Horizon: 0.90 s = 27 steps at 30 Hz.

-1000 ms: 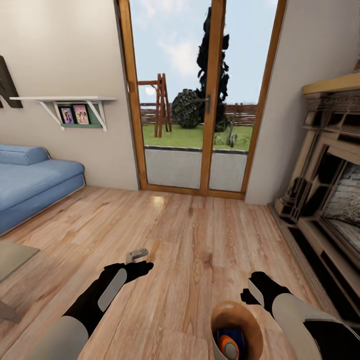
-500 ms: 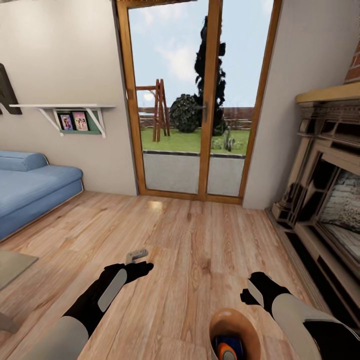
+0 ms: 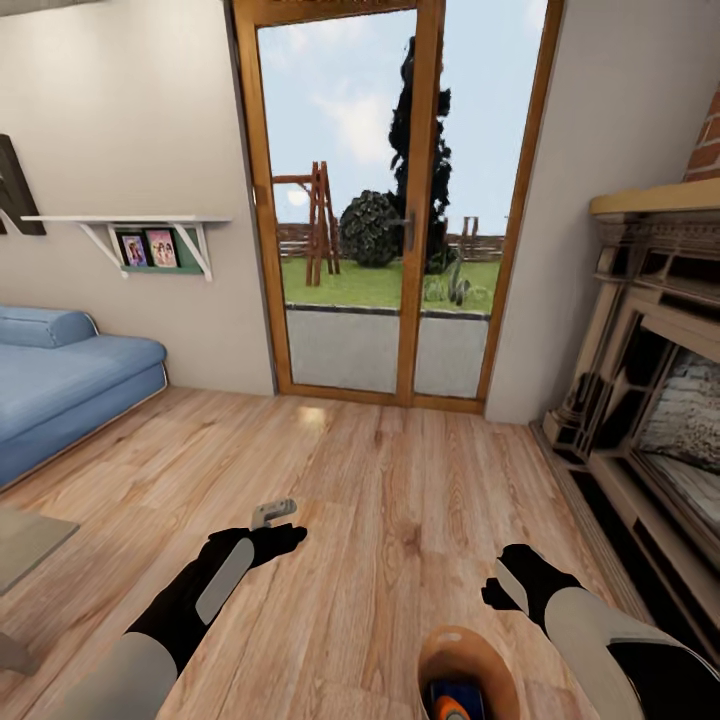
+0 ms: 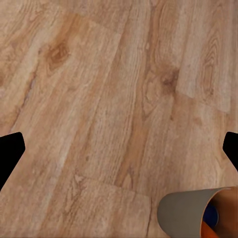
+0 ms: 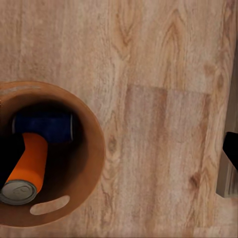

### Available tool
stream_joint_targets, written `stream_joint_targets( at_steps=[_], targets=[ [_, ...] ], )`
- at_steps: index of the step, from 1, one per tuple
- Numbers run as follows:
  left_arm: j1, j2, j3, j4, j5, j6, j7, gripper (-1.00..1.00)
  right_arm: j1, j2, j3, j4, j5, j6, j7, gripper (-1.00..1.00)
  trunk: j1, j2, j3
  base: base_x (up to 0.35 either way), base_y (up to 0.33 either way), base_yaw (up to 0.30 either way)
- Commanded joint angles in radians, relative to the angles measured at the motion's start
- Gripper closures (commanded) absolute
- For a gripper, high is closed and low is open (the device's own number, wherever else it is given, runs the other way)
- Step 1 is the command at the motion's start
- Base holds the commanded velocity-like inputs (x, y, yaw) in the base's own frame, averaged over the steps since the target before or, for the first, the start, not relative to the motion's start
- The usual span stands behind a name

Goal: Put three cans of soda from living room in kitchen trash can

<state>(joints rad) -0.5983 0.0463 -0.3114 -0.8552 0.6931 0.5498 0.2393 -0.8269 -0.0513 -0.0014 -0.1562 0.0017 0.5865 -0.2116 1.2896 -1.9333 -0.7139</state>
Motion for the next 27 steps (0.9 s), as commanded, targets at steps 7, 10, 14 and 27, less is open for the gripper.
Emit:
stream_joint_targets(
  at_steps=[7,10,14,27],
  targets=[
    [0.0,-0.002,0.0,0.002,-0.003,-0.001,0.001,-1.0,0.0,-0.002,0.0,0.002,0.0,-0.002,0.0,-1.0,-0.027,0.049,0.022,0.0,0.0,0.0],
    [0.0,-0.002,0.0,0.003,-0.004,-0.001,0.001,-1.0,0.0,-0.002,0.0,0.003,0.0,-0.009,0.0,-1.0,-0.038,0.07,0.031,0.0,0.0,0.0],
    [0.0,-0.003,0.0,0.005,-0.004,-0.001,0.002,-1.0,0.0,0.001,0.0,0.009,0.001,-0.057,0.0,-1.0,-0.054,0.098,0.044,0.0,0.0,0.0],
    [0.0,-0.003,-0.011,0.017,-0.004,-0.002,0.002,-1.0,0.0,0.001,0.0,0.01,0.003,-0.086,-0.005,-1.0,-0.104,0.189,0.085,0.0,0.0,0.0]
  ],
)
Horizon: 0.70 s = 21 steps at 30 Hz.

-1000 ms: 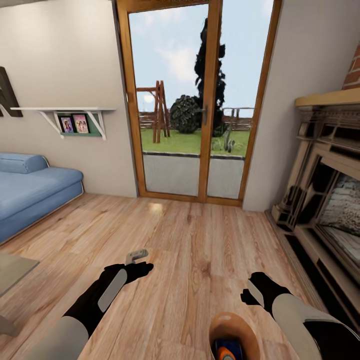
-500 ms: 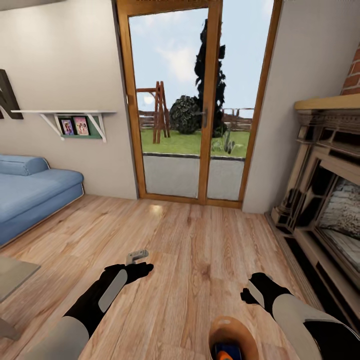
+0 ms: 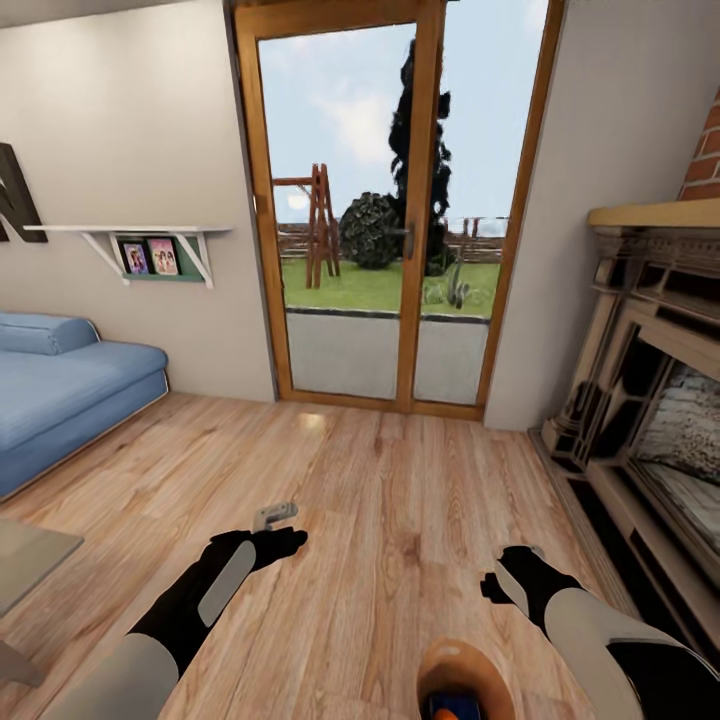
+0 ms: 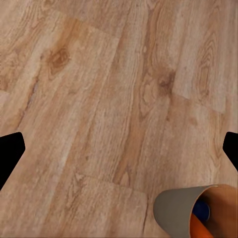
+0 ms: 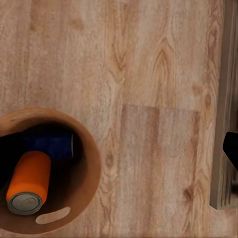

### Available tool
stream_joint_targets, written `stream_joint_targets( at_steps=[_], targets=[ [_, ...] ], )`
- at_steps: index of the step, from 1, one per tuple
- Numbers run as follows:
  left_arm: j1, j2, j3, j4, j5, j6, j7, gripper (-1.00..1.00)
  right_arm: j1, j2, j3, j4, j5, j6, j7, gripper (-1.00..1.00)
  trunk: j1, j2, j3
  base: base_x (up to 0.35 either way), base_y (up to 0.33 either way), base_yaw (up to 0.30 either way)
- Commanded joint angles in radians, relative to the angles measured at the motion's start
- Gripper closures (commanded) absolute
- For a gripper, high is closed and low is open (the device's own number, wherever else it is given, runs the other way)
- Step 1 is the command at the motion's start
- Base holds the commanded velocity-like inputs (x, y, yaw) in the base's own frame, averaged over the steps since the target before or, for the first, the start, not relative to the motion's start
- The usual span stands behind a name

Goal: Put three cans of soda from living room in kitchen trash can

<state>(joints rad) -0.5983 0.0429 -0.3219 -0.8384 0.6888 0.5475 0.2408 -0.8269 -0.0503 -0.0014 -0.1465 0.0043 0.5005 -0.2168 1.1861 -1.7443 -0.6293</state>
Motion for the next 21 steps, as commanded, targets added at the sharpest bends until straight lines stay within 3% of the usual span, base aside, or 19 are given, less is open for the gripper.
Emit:
stream_joint_targets(
  at_steps=[1,10,21],
  targets=[
    [0.0,0.0,-0.001,0.0,0.0,0.0,0.0,-1.0,0.0,0.001,0.0,0.0,0.0,0.0,-0.001,-1.0,-0.004,0.007,0.003,0.0,0.0,0.0],
    [0.0,-0.001,-0.007,0.009,0.0,-0.013,0.0,-1.0,0.0,0.0,0.0,-0.002,-0.001,0.0,0.0,-1.0,-0.038,0.07,0.031,0.0,0.0,0.0],
    [-0.001,-0.001,-0.053,0.044,0.0,-0.037,0.001,-1.0,0.0,0.008,0.005,-0.007,-0.003,0.002,-0.001,-1.0,-0.081,0.147,0.066,0.0,0.0,0.0]
  ],
)
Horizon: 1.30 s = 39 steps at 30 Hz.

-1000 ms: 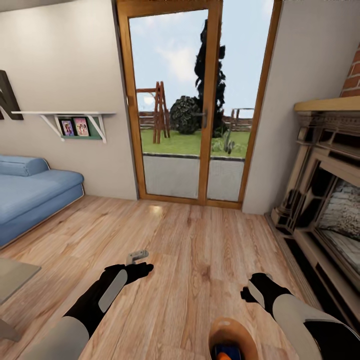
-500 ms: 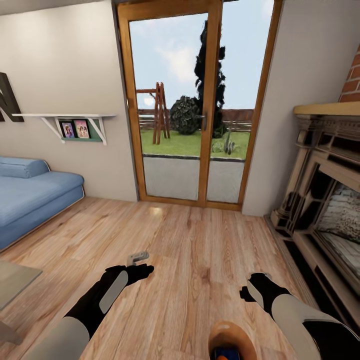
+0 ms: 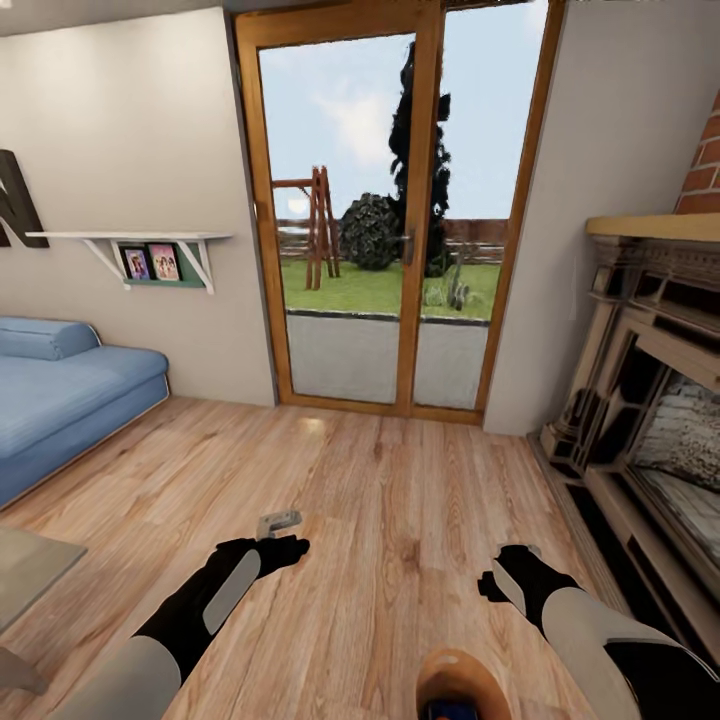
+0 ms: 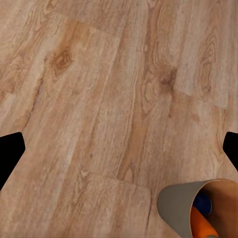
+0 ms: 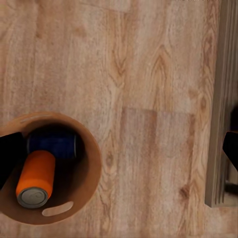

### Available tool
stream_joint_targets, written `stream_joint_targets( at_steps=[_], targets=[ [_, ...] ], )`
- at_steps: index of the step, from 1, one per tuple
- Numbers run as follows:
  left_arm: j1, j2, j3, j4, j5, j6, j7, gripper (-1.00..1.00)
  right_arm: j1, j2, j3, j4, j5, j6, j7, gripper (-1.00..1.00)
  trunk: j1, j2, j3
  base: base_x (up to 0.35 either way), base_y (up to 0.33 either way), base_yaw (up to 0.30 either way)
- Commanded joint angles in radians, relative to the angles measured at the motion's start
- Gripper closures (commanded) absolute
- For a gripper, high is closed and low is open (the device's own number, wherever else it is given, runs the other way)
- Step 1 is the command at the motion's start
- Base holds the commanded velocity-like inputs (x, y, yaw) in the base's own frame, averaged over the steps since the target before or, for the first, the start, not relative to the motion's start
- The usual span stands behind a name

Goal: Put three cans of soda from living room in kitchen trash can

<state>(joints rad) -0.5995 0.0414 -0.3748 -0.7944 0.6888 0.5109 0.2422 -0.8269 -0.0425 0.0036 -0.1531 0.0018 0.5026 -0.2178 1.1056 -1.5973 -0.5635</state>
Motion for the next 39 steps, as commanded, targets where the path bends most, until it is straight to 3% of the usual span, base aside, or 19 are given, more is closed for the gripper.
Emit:
stream_joint_targets(
  at_steps=[1,39],
  targets=[
    [0.0,0.0,-0.002,0.001,0.0,-0.001,0.0,-1.0,0.0,0.001,0.001,0.0,0.0,0.0,-0.001,-1.0,-0.004,0.007,0.003,0.0,0.0,0.0],
    [0.0,-0.003,-0.042,0.085,0.0,-0.035,0.0,-1.0,0.003,0.003,0.0,0.009,0.0,-0.002,-0.002,-1.0,-0.15,0.273,0.122,0.0,0.0,0.0]
  ],
)
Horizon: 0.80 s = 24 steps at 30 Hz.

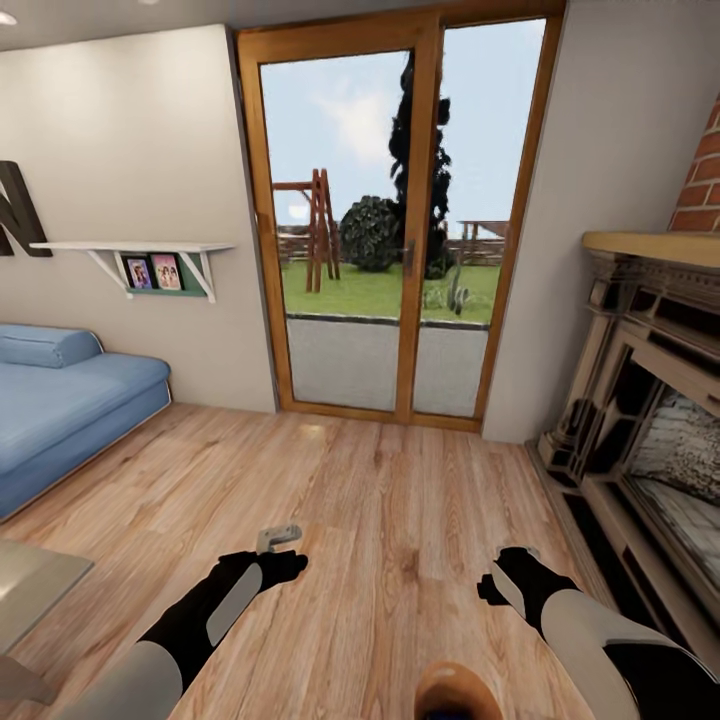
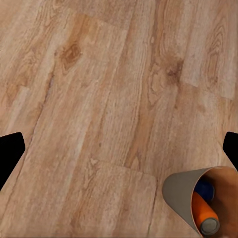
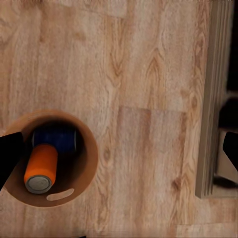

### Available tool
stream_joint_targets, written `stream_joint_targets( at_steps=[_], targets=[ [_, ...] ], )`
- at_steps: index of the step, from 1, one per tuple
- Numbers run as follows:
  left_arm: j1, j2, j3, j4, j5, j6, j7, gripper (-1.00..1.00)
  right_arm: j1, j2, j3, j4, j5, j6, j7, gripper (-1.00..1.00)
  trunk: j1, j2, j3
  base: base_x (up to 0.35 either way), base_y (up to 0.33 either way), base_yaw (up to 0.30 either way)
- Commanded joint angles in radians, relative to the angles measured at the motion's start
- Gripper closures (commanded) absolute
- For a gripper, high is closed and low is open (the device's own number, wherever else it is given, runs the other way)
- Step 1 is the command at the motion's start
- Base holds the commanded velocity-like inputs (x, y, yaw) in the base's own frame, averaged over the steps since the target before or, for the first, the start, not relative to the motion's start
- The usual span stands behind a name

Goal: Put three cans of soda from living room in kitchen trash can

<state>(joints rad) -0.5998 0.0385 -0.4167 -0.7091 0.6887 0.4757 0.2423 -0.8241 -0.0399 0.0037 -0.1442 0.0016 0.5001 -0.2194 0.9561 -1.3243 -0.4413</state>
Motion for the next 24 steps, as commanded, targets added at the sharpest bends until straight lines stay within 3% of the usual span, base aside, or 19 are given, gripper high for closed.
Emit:
stream_joint_targets(
  at_steps=[1,10,24],
  targets=[
    [0.0,0.0,0.0,0.001,0.0,0.0,0.0,-1.0,0.002,0.0,0.0,0.0,0.0,0.0,0.0,-1.0,-0.004,0.007,0.003,0.0,0.0,0.0],
    [0.0,0.0,0.0,0.003,0.0,0.0,0.0,-1.0,0.023,0.001,0.001,0.0,-0.001,-0.007,0.0,-1.0,-0.038,0.07,0.031,0.0,0.0,0.0],
    [0.0,0.0,0.0,0.005,0.0,-0.001,0.003,-1.0,0.067,0.001,0.001,0.001,-0.004,-0.079,-0.001,-1.0,-0.092,0.168,0.075,0.0,0.0,0.0]
  ],
)
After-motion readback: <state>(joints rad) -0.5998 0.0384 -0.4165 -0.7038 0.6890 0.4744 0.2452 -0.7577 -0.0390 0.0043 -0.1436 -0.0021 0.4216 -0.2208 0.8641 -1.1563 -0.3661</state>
